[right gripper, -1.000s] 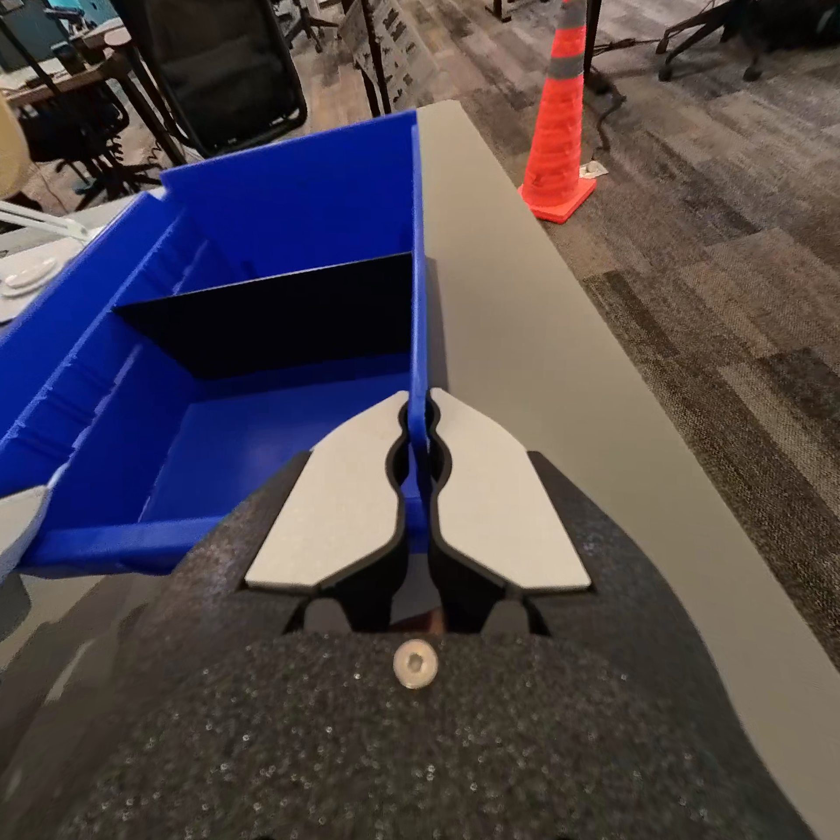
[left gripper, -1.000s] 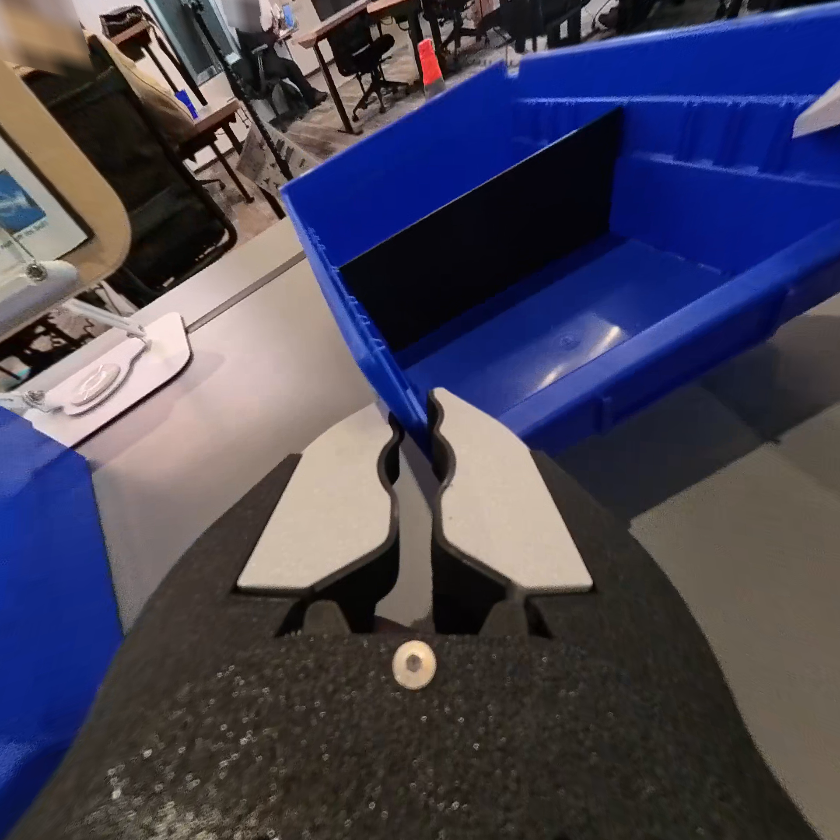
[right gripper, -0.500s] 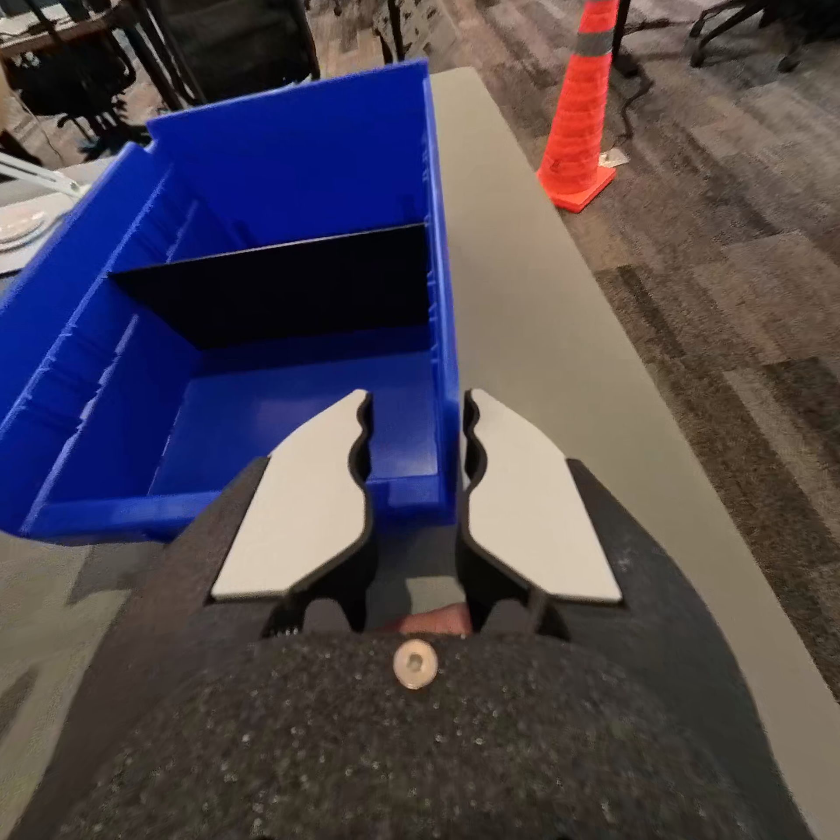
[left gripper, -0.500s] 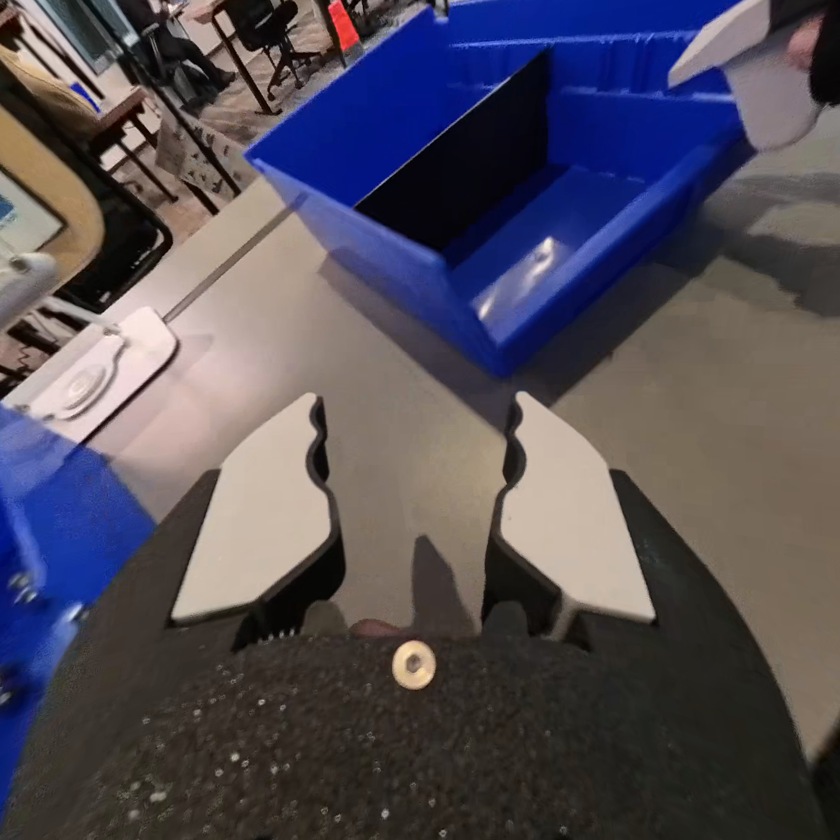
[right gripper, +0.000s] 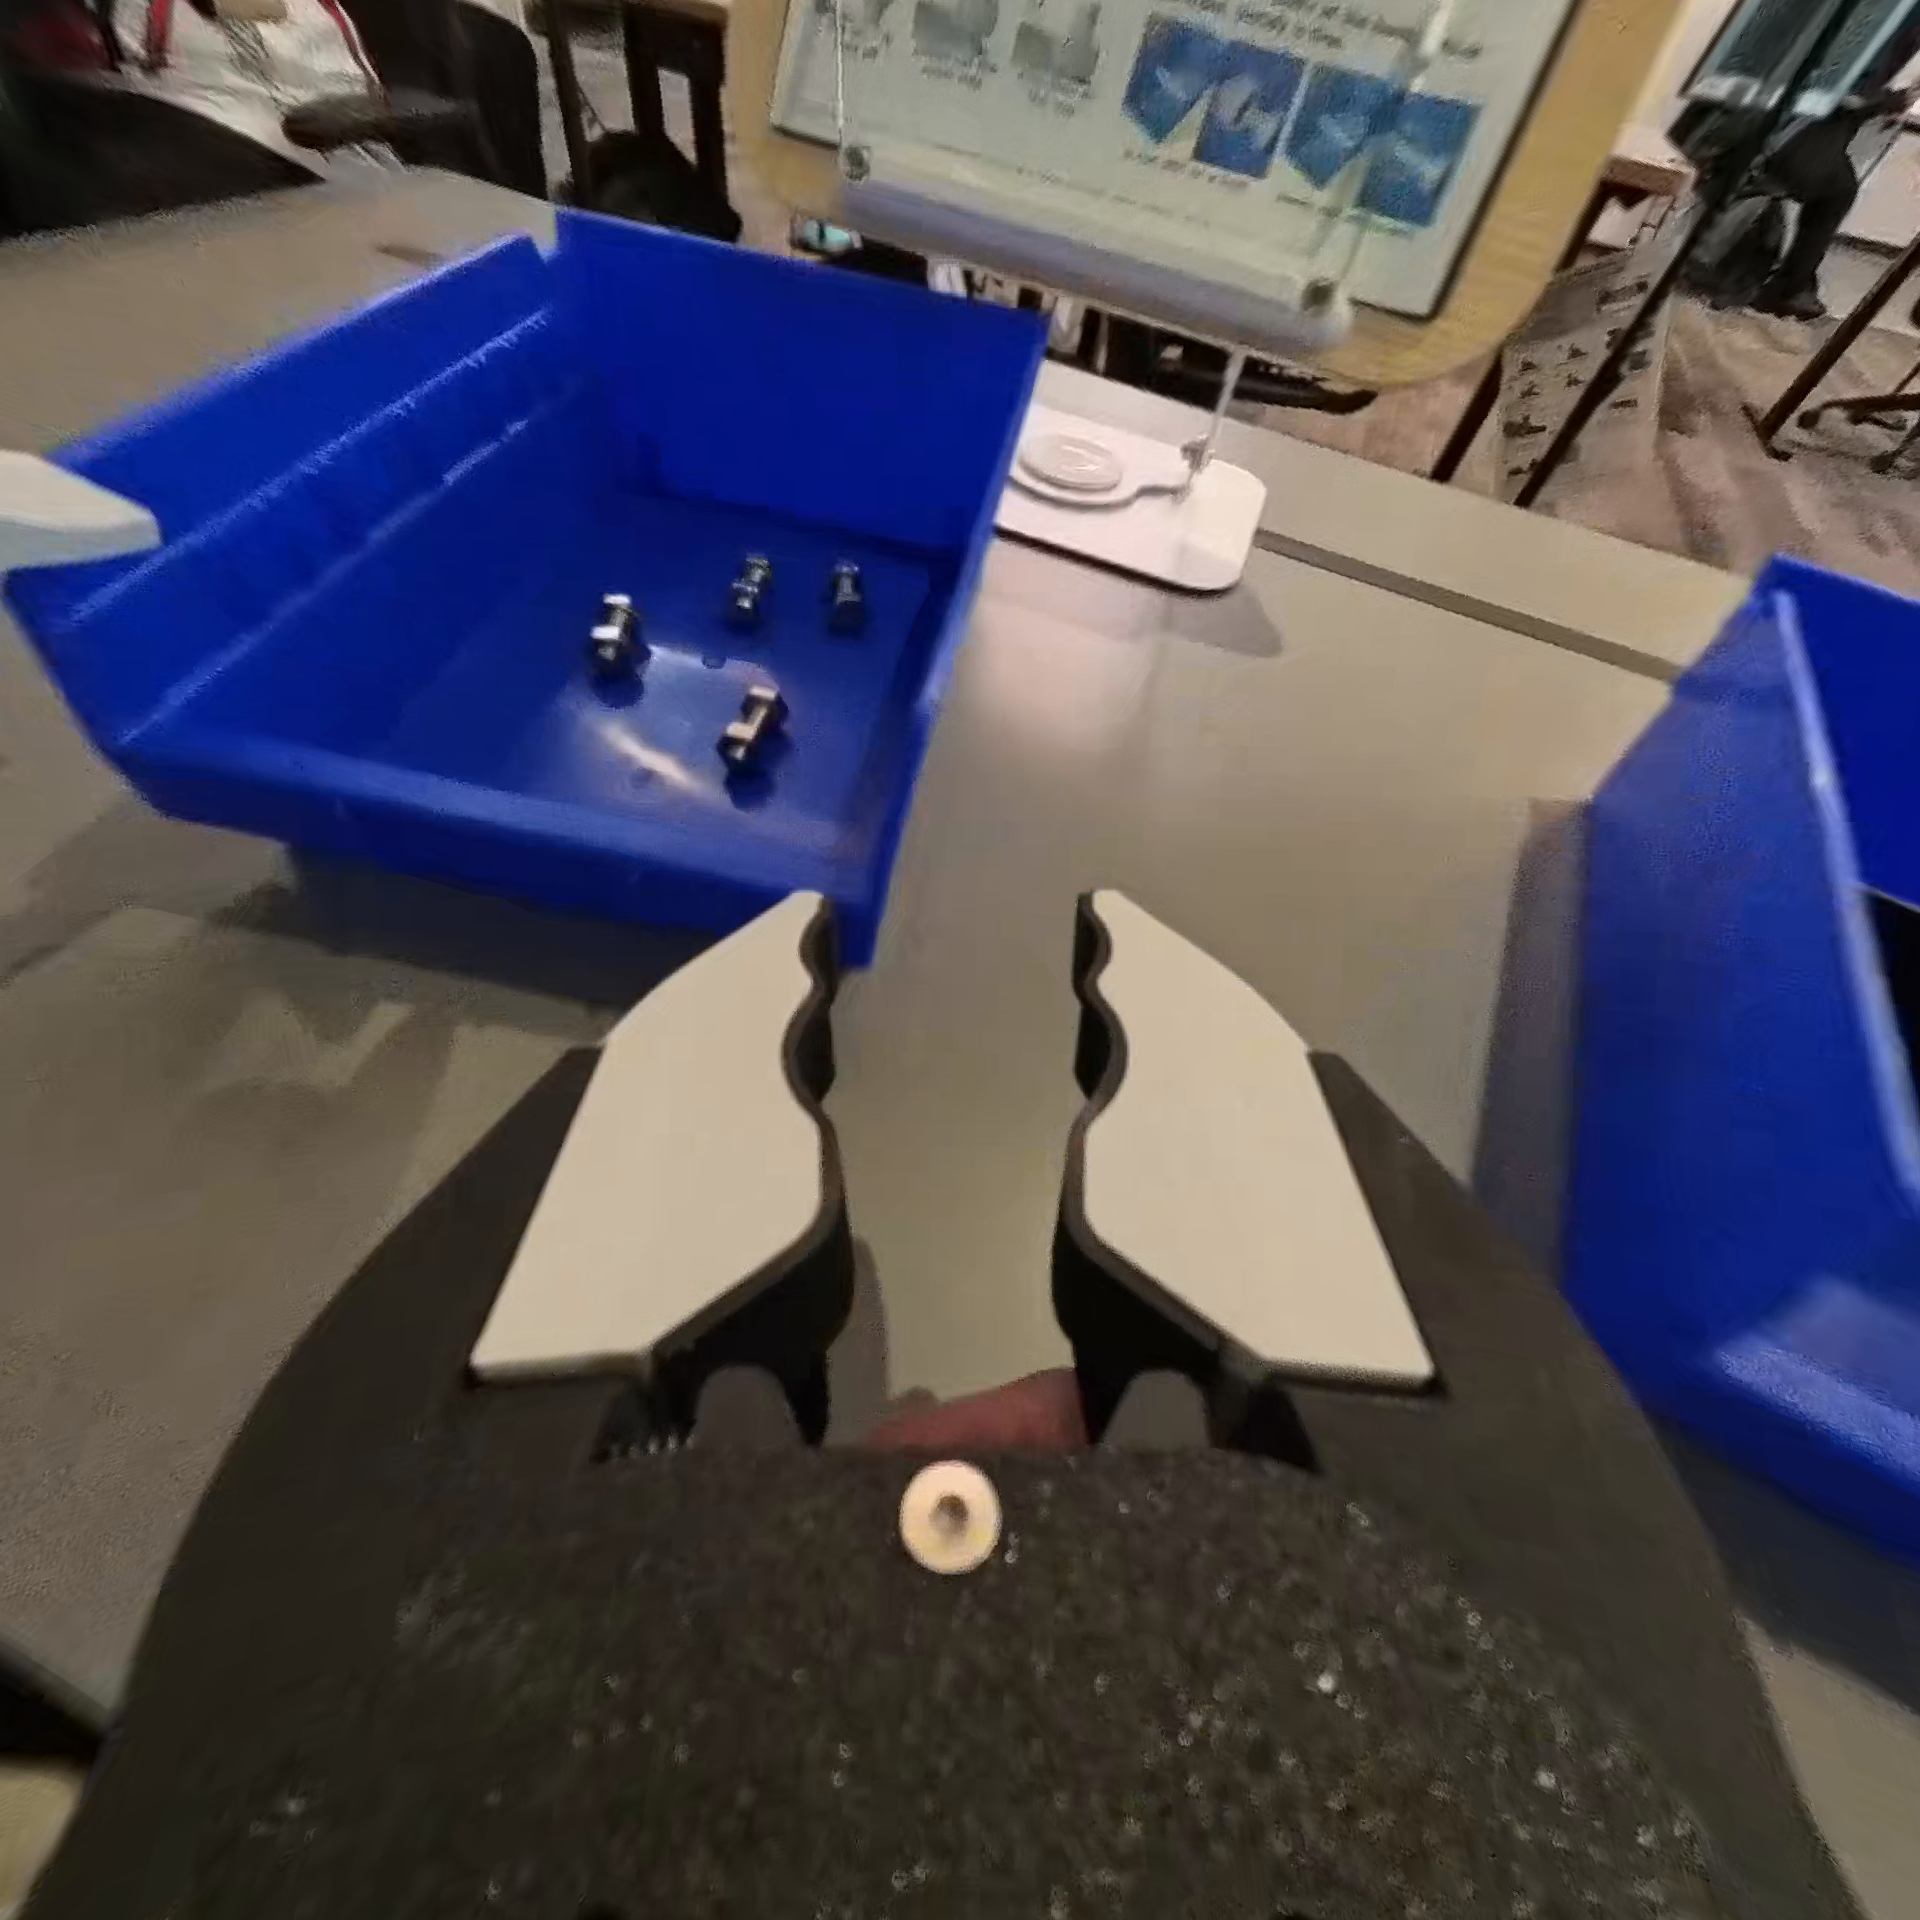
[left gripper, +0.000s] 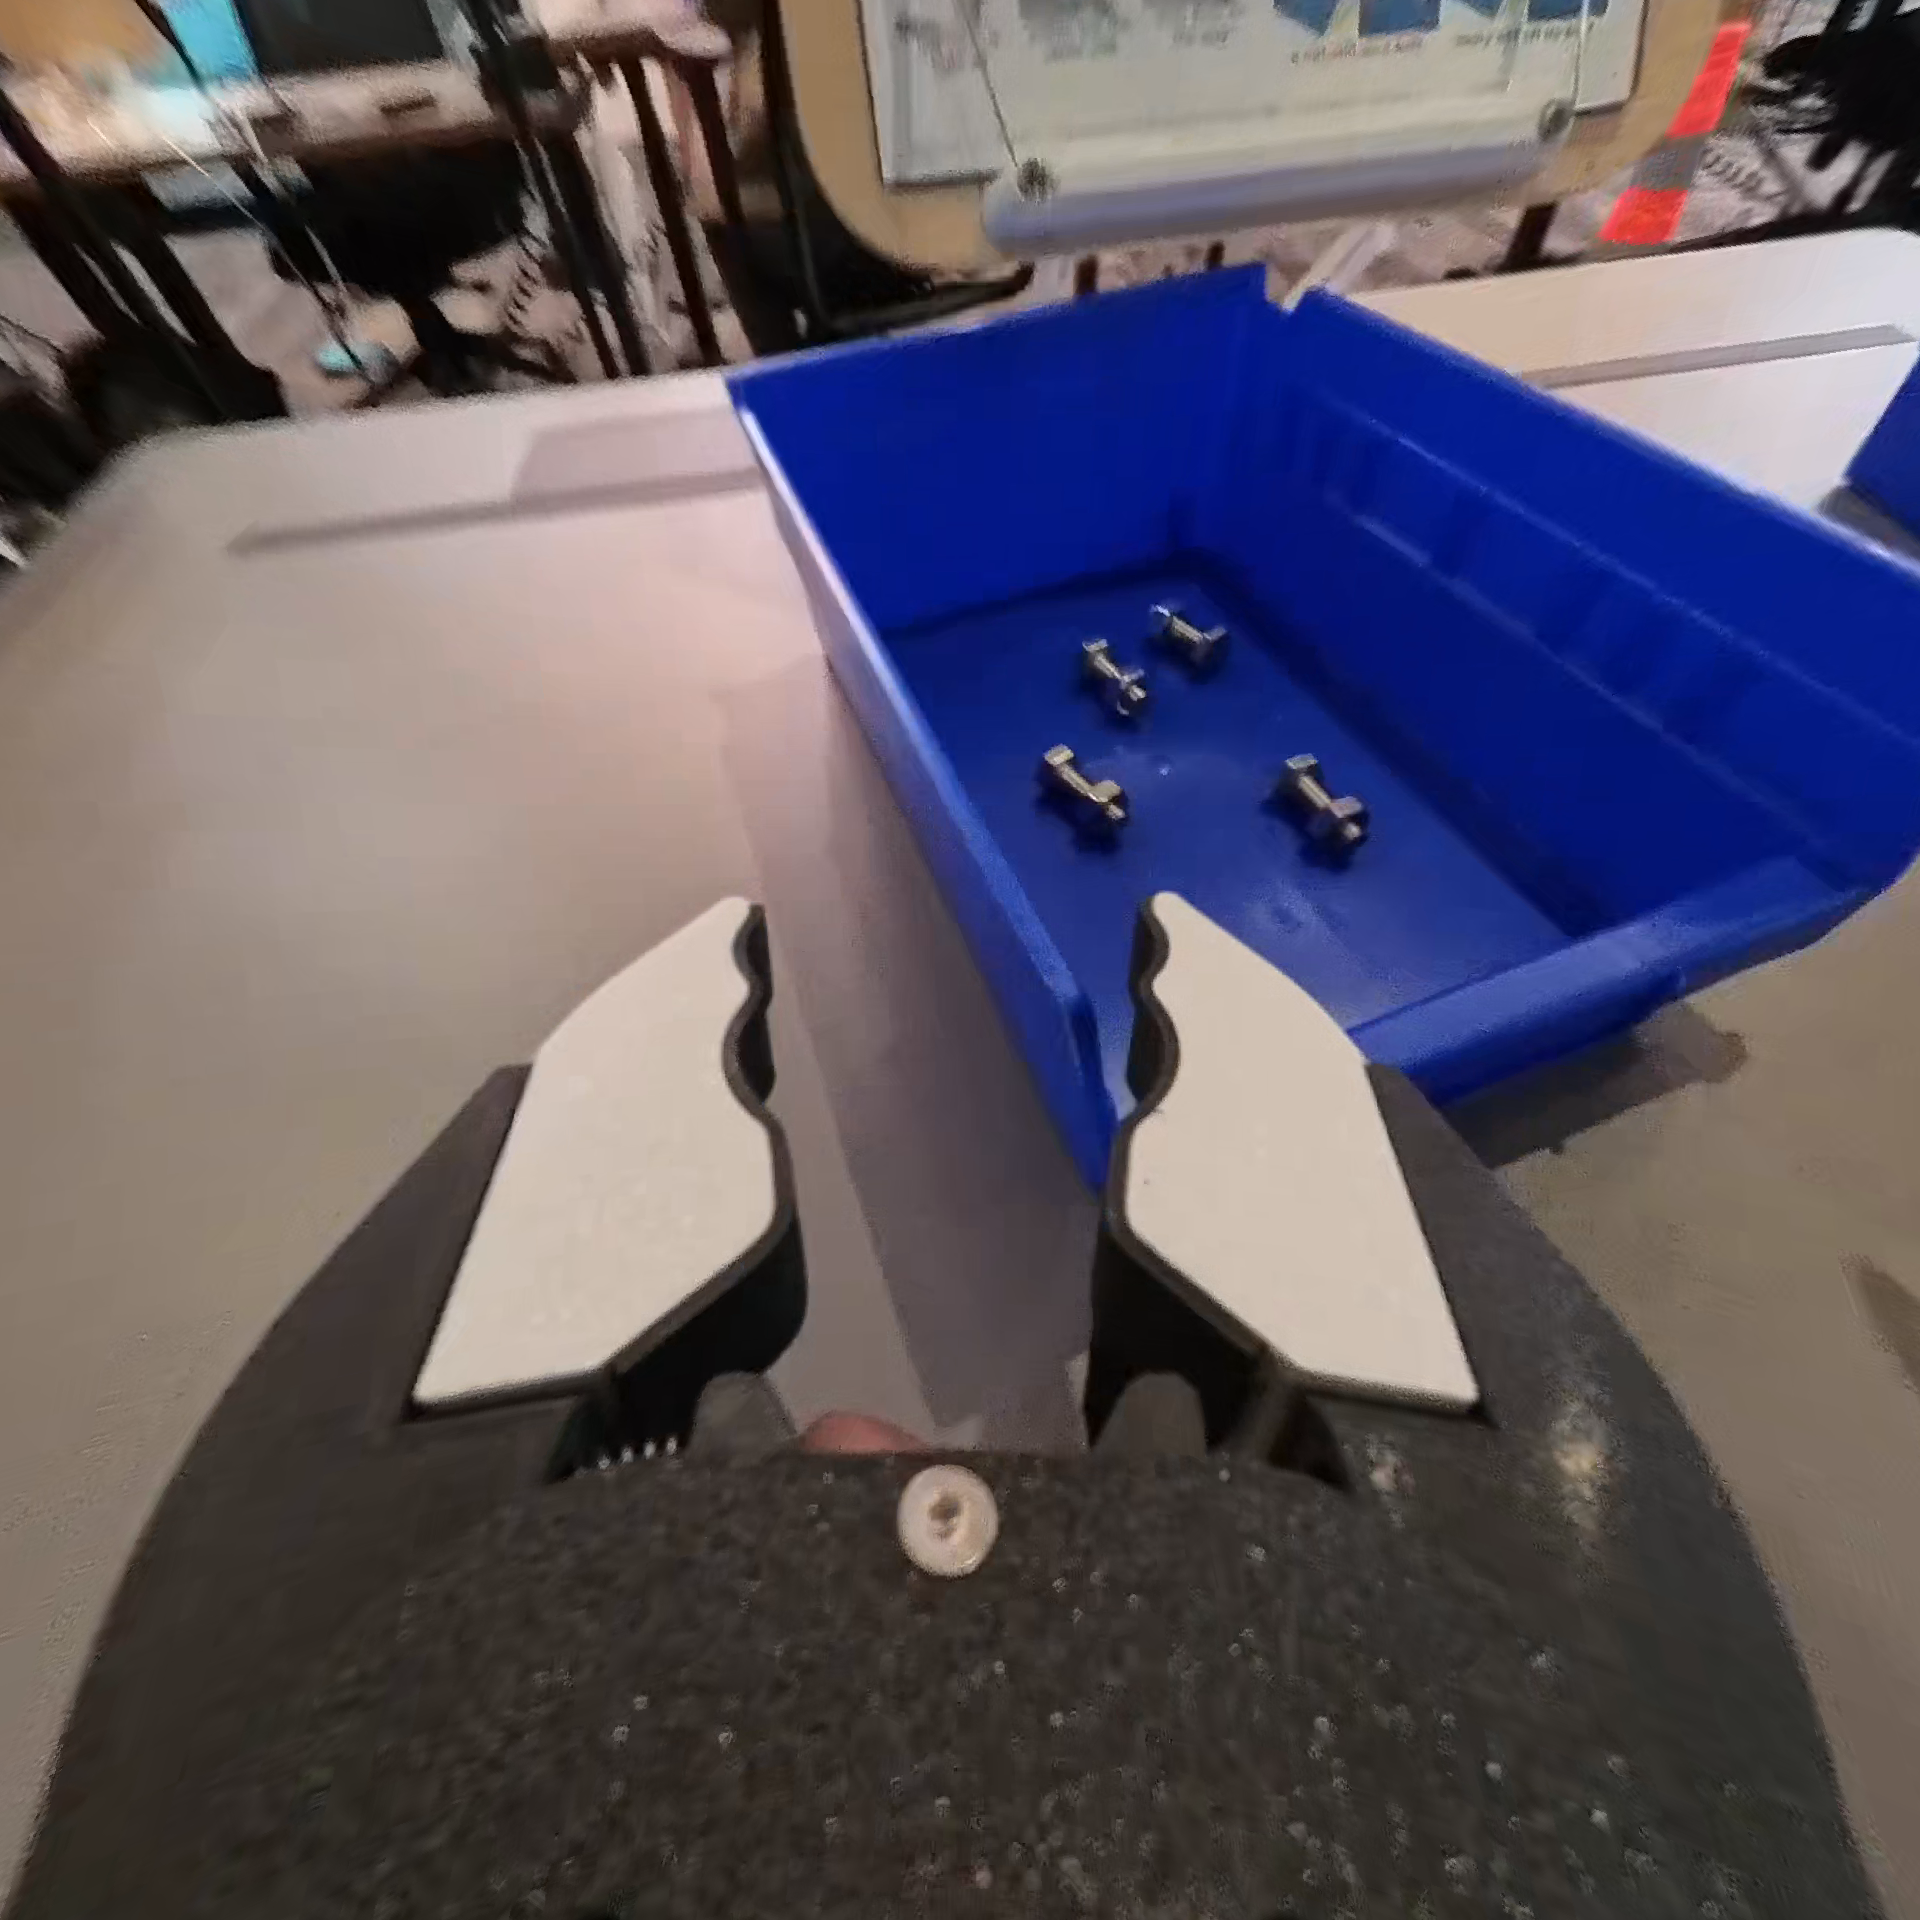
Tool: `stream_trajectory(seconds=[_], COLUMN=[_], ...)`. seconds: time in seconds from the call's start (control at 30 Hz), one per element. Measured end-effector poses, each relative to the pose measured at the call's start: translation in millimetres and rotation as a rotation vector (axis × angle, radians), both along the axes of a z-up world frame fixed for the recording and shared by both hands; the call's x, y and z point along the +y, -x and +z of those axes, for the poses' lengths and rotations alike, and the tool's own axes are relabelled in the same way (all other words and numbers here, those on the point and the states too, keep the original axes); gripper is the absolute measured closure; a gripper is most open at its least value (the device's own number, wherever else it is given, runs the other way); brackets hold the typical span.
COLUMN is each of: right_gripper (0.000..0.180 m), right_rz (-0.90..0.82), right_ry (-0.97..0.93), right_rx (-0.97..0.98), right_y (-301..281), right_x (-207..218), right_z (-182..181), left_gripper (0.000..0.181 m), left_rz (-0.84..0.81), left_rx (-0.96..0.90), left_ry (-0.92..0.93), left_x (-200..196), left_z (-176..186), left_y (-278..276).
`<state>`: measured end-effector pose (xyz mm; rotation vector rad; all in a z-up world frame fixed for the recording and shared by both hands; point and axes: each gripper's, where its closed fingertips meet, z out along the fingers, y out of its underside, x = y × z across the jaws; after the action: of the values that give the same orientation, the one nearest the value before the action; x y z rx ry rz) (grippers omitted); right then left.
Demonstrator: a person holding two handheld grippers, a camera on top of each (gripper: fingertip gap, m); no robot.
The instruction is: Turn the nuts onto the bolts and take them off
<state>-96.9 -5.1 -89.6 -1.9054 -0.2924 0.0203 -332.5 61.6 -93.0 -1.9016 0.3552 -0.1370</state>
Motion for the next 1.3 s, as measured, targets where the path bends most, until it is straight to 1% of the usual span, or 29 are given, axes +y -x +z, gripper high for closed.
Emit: stream_trajectory(seconds=[0.03,0.1,0.13,0.17,0.2,0.27,0.3,0.33,0.4,0.5,0.63,0.87,1.03,1.17,1.2,1.23,1.27,1.3], right_gripper=[0.137,0.137,0.140,0.147,0.155,0.172,0.175,0.175,0.175,0.175,0.174,0.173,0.172,0.161,0.158,0.158,0.158,0.155], right_rz=[-0.013,-0.055,-0.066,-0.058,-0.039,-0.068,-0.070,-0.078,-0.087,-0.087,-0.036,-0.032,-0.089,-0.089,-0.088,-0.082,-0.075,-0.091], right_ry=[0.004,0.043,0.069,0.097,0.118,0.123,0.112,0.103,0.076,0.025,0.014,-0.003,0.018,0.017,0.016,0.010,-0.011,-0.040], right_rx=[-0.009,-0.007,0.001,0.020,0.053,0.103,0.105,0.124,0.146,0.148,0.159,0.082,0.130,0.162,0.165,0.159,0.151,0.136], right_y=[6.8,11.7,14.1,19.4,27.0,32.7,36.3,40.8,53.1,84.2,140.8,235.7,274.7,293.6,295.9,297.2,296.2,289.5], right_x=[15.8,44.7,55.7,63.4,68.4,72.9,72.2,70.3,64.7,57.7,63.8,81.1,89.1,92.2,92.4,91.8,89.7,86.6], right_z=[-4.6,-16.5,-23.2,-29.4,-34.0,-36.0,-34.6,-33.5,-30.1,-26.4,-30.0,-32.0,-33.9,-33.5,-33.2,-32.3,-29.3,-25.5], left_gripper=[0.117,0.121,0.129,0.138,0.158,0.165,0.169,0.170,0.171,0.176,0.177,0.177,0.177,0.177,0.175,0.167,0.153,0.147], left_rz=[-0.013,-0.029,-0.046,-0.074,-0.106,-0.080,-0.056,-0.047,-0.038,0.008,0.053,0.073,0.044,0.037,0.043,0.064,0.087,0.117], left_rx=[-0.025,-0.042,-0.054,-0.073,-0.095,-0.062,-0.017,0.009,-0.008,0.016,0.010,-0.003,0.040,-0.013,-0.016,-0.017,-0.019,-0.020], left_ry=[0.028,0.075,0.102,0.129,0.148,0.139,0.118,0.106,0.100,0.061,0.026,0.040,0.039,0.049,0.047,0.033,0.012,-0.007], left_x=[3.7,10.5,12.2,12.3,11.0,12.8,13.8,13.1,10.1,8.8,18.0,44.3,59.5,70.4,72.7,74.7,75.2,73.5], left_z=[-7.4,-22.8,-29.9,-35.0,-36.5,-34.9,-33.5,-32.7,-30.6,-21.8,-11.2,-25.8,-26.6,-26.7,-26.3,-24.3,-20.7,-15.8], left_y=[-2.0,-6.1,-10.1,-15.3,-20.8,-17.1,-11.6,-6.8,5.1,36.8,92.1,187.4,226.7,240.1,241.9,244.6,247.1,251.1])
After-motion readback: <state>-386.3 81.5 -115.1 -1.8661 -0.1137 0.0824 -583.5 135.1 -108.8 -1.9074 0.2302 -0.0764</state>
